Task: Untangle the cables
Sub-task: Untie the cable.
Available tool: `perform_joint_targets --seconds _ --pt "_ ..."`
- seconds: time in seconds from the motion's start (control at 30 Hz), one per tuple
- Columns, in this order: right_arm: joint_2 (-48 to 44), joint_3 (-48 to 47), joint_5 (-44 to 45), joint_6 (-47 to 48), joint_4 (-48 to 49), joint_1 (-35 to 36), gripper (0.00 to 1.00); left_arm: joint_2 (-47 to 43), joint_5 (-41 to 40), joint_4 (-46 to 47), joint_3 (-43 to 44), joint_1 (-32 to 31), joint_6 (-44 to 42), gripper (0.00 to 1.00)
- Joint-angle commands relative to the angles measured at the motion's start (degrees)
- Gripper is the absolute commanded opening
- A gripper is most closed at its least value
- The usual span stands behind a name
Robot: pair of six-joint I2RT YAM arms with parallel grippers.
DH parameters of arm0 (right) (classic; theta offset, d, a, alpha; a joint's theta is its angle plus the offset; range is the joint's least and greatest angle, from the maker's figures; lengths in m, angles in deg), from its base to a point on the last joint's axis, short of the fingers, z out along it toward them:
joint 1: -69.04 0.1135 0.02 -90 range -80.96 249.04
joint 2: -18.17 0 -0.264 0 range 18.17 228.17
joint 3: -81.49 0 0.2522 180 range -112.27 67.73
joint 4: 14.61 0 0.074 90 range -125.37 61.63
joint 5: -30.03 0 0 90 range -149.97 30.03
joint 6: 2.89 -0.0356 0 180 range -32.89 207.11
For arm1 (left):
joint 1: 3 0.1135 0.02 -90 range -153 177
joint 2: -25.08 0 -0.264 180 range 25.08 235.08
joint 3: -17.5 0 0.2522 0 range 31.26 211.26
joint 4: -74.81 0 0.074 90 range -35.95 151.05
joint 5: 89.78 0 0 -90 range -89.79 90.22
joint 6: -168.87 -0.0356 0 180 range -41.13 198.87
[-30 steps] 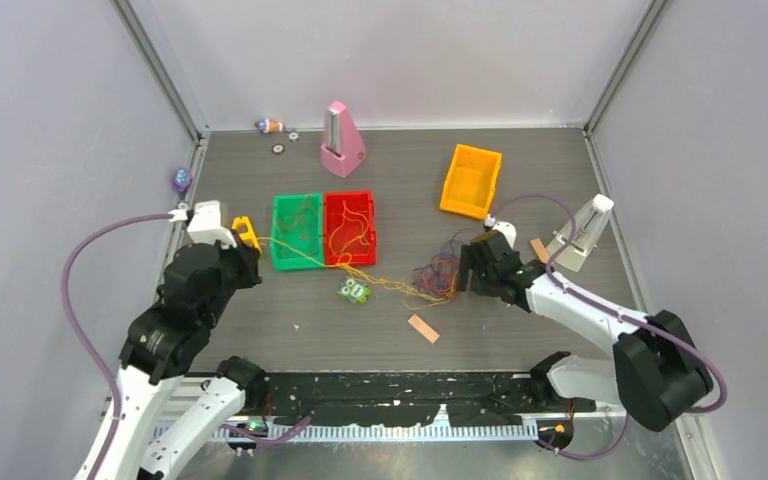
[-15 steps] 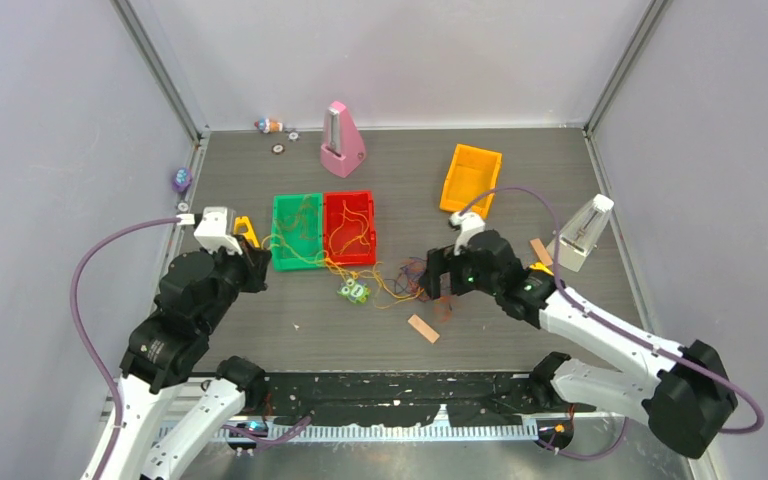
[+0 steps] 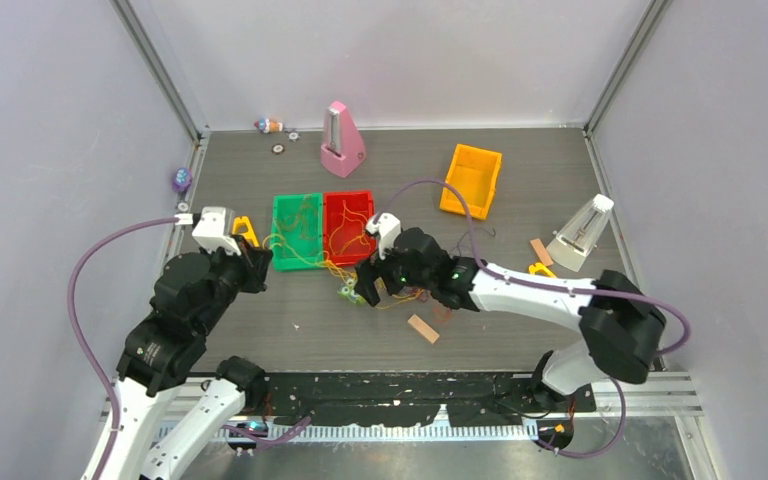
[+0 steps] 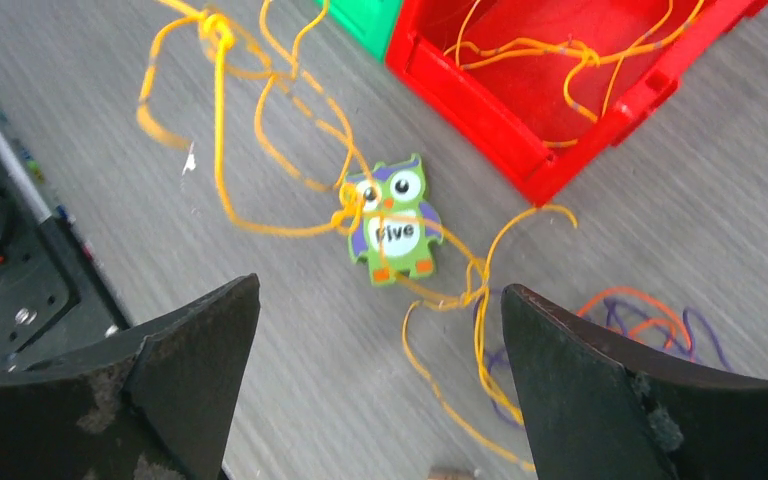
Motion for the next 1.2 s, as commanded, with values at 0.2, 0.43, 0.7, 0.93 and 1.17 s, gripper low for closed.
perform_joint_targets --seconds 0.2,0.43,0.7,0.93,1.17 --pt "11.6 -5.52 3.69 2.0 9.26 1.05 0.57 -0.95 -2.94 -0.93 6.58 0.28 -3.6 0.0" --pt "2.19 7.18 14.16 -6.0 9.91 0.35 0.11 -0.44 -11.96 -3.84 9.79 0.28 -6.88 0.0" --pt "-12.82 15.83 25.19 -17.81 -9.79 -7.21 0.06 1.23 -13.65 -3.44 8.37 0.28 -6.36 0.0" --pt "-20.79 18.84 24.08 -19.84 -19.72 -17.71 0.06 3.66 -10.42 -1.24 6.65 0.28 -5.26 0.0" --pt "-25.93 14.49 13.9 -12.67 -19.25 -18.07 0.06 6.0 -1.08 2.05 2.85 0.28 -3.93 0.0"
